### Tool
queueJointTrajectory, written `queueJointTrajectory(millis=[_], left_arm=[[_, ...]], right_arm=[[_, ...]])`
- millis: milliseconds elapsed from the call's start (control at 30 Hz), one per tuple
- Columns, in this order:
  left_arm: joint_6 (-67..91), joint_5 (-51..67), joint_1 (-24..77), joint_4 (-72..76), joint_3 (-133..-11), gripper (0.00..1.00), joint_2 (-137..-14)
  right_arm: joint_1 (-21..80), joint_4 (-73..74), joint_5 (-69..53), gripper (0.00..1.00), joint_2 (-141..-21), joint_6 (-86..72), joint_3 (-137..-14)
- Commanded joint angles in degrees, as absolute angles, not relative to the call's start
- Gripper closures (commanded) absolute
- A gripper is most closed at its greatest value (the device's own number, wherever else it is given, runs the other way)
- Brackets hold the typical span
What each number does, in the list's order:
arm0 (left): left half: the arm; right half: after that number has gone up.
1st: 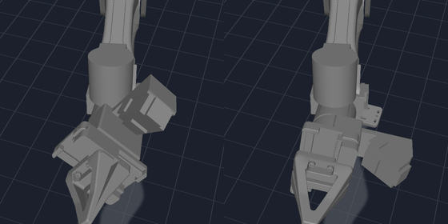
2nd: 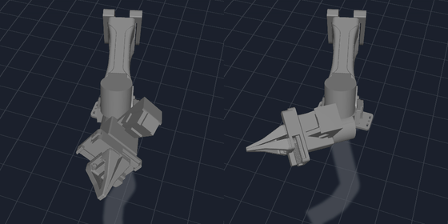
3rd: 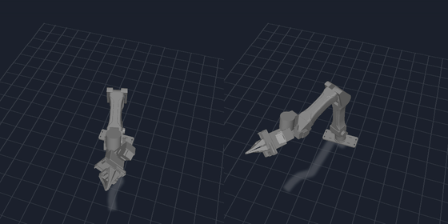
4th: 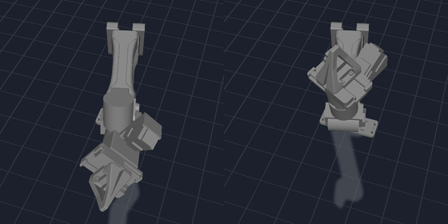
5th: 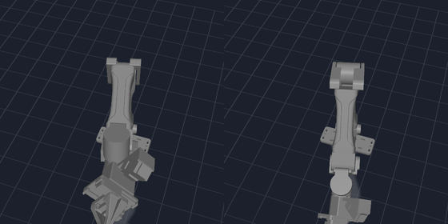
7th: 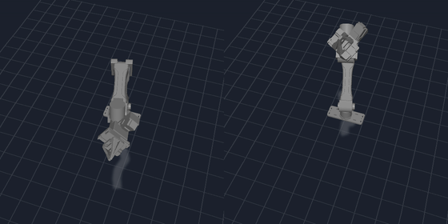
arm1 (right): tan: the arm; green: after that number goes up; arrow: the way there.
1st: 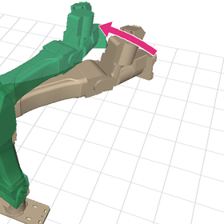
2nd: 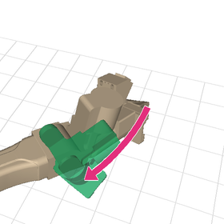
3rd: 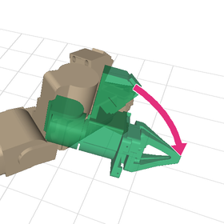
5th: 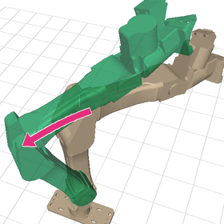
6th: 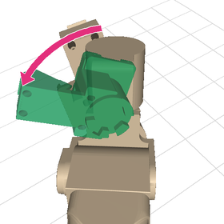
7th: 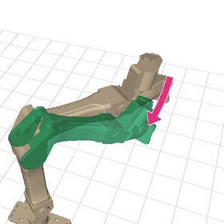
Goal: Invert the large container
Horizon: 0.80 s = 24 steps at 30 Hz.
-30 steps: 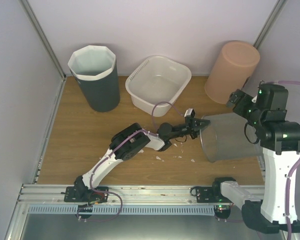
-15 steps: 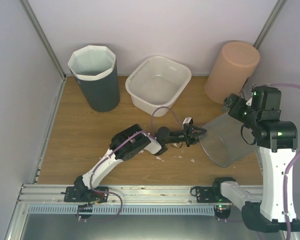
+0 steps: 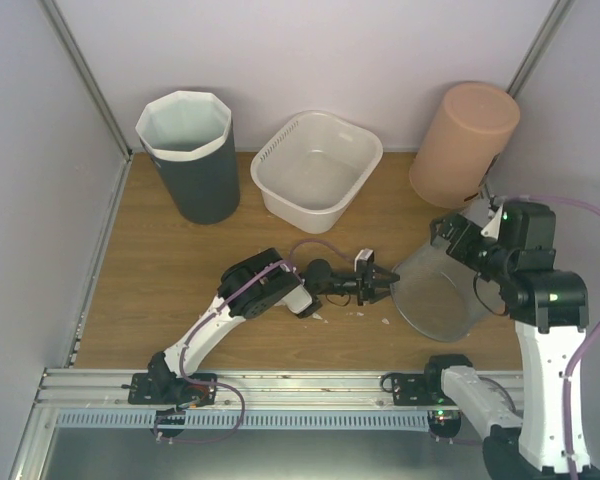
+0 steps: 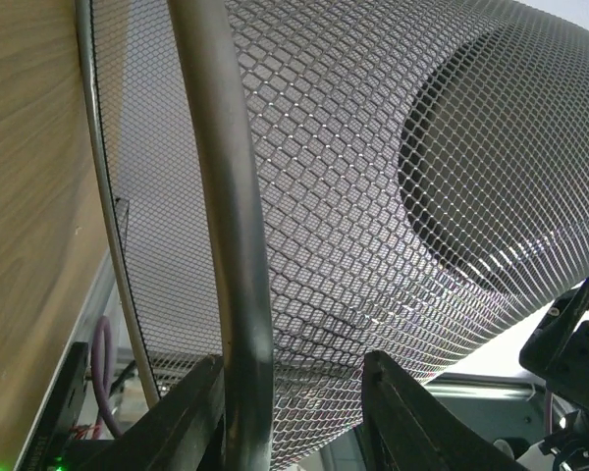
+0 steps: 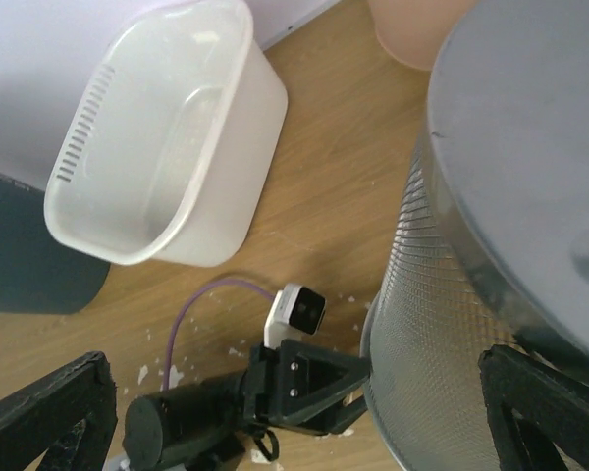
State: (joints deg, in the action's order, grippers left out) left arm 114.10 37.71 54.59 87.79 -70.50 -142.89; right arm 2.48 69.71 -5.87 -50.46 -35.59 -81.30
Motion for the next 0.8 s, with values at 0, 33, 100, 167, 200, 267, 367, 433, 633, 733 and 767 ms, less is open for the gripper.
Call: queueJointTrajectory(millis=[0, 33, 100, 167, 200, 267, 367, 433, 633, 733, 767], left_arm=[[111.03, 40.43, 54.71, 105.86, -71.67, 0.6, -145.09], [110.96, 40.62, 54.74, 105.76, -72.5, 0.6, -145.79], [110.44, 41.85, 54.68, 104.89, -73.9, 0.59, -146.87], [109.26, 43.27, 54.59, 103.8, -74.59, 0.59, -147.4], [108.62, 44.04, 54.5, 103.06, -74.65, 0.59, -147.55], [107.15, 46.11, 54.29, 100.95, -74.08, 0.58, -147.38], [103.98, 48.4, 53.94, 97.23, -70.95, 0.58, -145.89], [102.25, 49.66, 53.73, 94.76, -69.25, 0.56, -144.95], [94.24, 52.94, 53.35, 82.05, -63.98, 0.49, -139.37], [87.99, 53.67, 53.18, 71.63, -62.18, 0.47, -135.82], [86.44, 54.02, 53.09, 68.09, -61.88, 0.46, -134.94]], right_arm=[[2.59, 69.93, -9.67, 0.0, -46.4, -38.24, -77.49], [2.6, 70.22, -9.84, 0.0, -45.79, -38.45, -76.47], [2.57, 70.57, -10.46, 0.0, -44.71, -39.11, -74.14], [2.63, 70.13, -11.75, 0.0, -43.89, -39.66, -72.33], [2.6, 69.88, -12.16, 0.0, -43.49, -39.99, -71.51], [2.63, 69.05, -13.45, 0.0, -42.59, -40.57, -69.88], [2.63, 68.47, -14.3, 0.0, -41.49, -40.79, -67.56], [2.58, 68.49, -14.43, 0.0, -40.97, -40.74, -66.51], [2.6, 69.09, -14.21, 0.0, -40.35, -40.18, -64.2], [2.59, 68.95, -14.51, 0.0, -39.87, -40.1, -62.31], [2.58, 68.97, -14.47, 0.0, -39.68, -40.07, -61.63]])
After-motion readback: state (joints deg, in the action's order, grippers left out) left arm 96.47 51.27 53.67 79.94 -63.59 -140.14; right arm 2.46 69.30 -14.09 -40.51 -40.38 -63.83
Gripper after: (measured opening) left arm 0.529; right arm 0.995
